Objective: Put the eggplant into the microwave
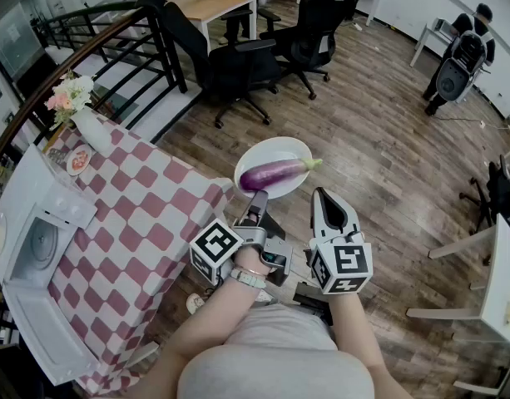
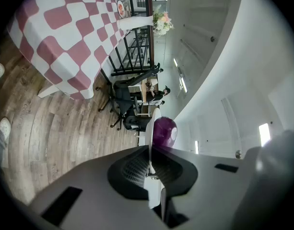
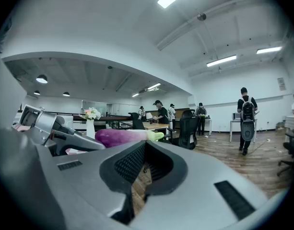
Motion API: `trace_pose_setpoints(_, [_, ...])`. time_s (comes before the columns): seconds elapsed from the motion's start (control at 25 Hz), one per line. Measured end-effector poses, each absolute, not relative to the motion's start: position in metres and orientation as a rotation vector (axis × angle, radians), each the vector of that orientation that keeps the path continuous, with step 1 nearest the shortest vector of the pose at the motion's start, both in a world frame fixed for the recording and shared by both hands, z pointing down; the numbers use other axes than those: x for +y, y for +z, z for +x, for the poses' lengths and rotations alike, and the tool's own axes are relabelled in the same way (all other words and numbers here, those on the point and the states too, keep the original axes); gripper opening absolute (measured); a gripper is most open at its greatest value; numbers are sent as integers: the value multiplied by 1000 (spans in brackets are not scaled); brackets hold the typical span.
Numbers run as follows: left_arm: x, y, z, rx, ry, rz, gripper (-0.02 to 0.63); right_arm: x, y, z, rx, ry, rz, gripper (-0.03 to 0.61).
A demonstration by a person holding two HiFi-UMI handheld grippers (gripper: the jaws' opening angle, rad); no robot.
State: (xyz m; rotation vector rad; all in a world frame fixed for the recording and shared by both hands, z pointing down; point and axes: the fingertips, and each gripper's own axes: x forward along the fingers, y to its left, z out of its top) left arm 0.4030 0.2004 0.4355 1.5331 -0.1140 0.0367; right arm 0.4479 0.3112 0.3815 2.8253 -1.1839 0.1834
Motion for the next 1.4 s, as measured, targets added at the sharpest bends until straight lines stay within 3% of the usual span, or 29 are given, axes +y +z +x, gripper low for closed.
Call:
trace_pose_setpoints(0.56, [190, 426, 408, -103, 42, 1540, 17, 306, 371, 464, -1140, 146, 2892, 25])
trace_pose_setpoints(1.4, [111, 416, 368, -153, -10, 1553, 17, 225, 348, 430, -1283, 57, 2831, 25])
